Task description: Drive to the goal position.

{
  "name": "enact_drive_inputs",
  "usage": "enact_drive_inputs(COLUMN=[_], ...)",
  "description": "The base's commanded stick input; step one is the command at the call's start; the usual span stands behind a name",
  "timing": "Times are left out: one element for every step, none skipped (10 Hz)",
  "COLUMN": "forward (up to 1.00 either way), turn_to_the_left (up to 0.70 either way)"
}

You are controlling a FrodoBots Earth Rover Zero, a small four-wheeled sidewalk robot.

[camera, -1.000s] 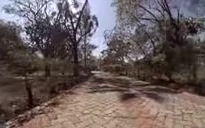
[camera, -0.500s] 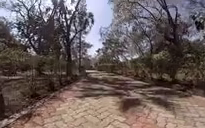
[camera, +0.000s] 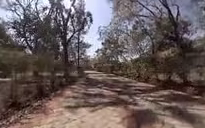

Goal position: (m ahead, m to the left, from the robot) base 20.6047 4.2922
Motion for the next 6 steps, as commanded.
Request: enact_drive_inputs(forward=[1.00, 1.00, 1.00, 1.00, 1.00, 1.00], turn_to_the_left=[0.06, 0.27, 0.32, 0.11, 0.00, 0.00])
